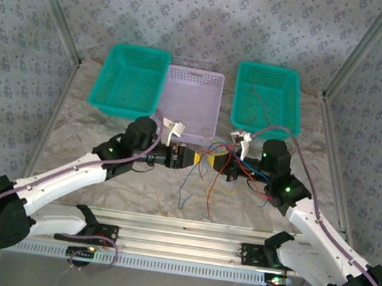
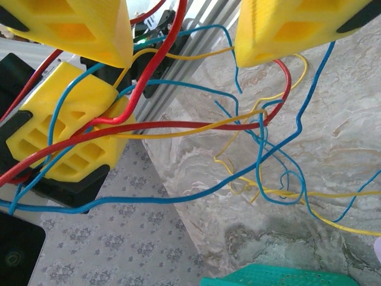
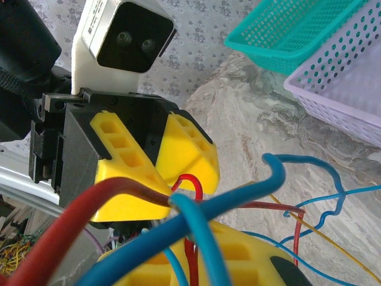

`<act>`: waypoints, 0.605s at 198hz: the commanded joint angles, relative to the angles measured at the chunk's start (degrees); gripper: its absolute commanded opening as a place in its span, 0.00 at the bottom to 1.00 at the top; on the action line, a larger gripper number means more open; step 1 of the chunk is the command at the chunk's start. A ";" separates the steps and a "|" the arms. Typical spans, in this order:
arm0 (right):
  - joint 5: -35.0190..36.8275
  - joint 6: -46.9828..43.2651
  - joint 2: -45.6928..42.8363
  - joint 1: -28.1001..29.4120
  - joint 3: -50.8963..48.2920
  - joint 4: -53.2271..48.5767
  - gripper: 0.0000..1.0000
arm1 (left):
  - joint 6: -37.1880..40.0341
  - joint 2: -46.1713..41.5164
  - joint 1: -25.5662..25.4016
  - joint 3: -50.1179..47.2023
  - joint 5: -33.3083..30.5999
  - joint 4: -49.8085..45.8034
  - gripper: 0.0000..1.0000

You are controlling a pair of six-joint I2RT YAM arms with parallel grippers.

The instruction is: Untangle the cables

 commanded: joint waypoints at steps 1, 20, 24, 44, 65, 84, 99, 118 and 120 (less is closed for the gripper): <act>-1.14 -0.48 0.06 0.74 1.88 1.90 0.00 | 0.92 0.88 -0.22 1.57 1.69 2.73 0.43; -1.13 -0.64 0.32 0.98 1.89 1.88 0.00 | 1.02 1.64 -0.43 1.79 2.16 3.13 0.30; -1.13 -0.65 0.41 0.97 1.83 1.88 0.00 | 1.06 1.69 -0.40 1.84 2.08 3.13 0.26; -1.38 -0.69 0.86 1.10 1.76 1.81 0.00 | 1.36 1.72 -0.41 1.71 1.90 3.30 0.07; -0.92 -1.62 0.58 1.19 1.78 0.44 0.00 | 2.25 0.90 -0.41 1.84 -0.34 1.64 0.00; 0.37 -3.16 -0.05 1.09 2.11 -1.90 0.00 | 3.61 -1.07 -0.19 1.97 -3.51 -1.06 0.00; 1.47 -4.02 -0.57 0.61 2.13 -3.60 0.00 | 4.72 -3.56 0.67 2.19 -6.40 -4.06 0.00; 1.60 -4.43 -0.78 -0.27 1.86 -4.89 0.00 | 5.55 -6.91 2.85 2.32 -8.83 -7.51 0.00; 1.60 -4.43 -0.78 -0.25 1.86 -4.96 0.00 | 5.59 -7.28 3.24 2.29 -8.86 -7.73 0.00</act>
